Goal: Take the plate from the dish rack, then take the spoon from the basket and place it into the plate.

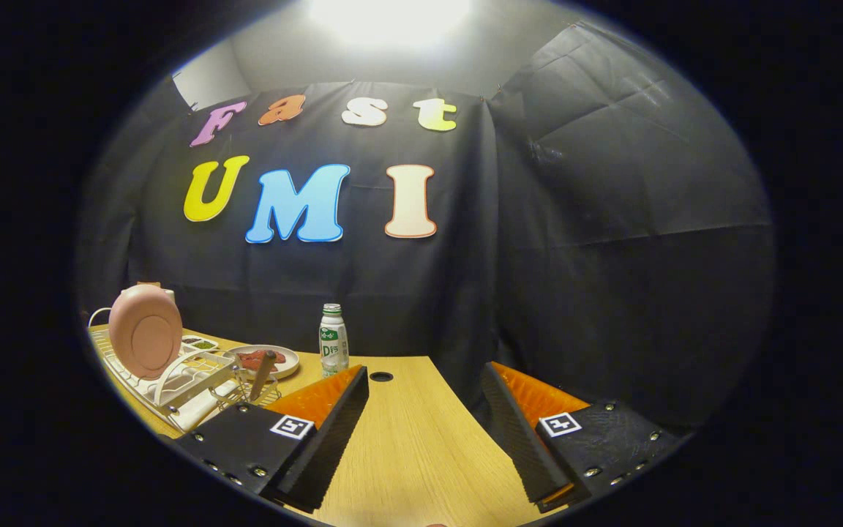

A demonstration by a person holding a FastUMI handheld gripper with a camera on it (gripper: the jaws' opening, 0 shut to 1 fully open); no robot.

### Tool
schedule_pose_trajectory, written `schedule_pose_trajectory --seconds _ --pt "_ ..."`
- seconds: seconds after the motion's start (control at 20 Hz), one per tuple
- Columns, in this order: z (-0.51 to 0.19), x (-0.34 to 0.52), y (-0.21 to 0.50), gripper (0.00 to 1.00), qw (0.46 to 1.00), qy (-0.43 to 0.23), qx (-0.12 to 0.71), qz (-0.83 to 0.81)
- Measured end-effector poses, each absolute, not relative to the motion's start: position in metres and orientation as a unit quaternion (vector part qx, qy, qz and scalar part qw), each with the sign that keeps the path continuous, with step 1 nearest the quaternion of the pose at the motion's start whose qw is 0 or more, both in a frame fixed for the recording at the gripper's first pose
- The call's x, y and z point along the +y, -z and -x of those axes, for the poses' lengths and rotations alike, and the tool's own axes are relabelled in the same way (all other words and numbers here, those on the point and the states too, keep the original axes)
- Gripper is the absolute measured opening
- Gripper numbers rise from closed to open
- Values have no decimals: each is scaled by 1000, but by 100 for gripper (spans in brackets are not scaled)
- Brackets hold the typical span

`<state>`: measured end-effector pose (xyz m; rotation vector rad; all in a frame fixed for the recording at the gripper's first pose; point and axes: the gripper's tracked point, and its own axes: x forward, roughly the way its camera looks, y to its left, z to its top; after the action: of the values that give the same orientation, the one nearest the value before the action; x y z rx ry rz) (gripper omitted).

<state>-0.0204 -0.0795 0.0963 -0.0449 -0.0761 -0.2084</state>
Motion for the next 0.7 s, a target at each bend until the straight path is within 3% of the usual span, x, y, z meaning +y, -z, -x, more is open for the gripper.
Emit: schedule_pose_trajectory --seconds 0.3,0.7 --pt "84 -43 -143 96 993 105 -36 31" --pt "121 69 -220 96 997 38 -68 14"
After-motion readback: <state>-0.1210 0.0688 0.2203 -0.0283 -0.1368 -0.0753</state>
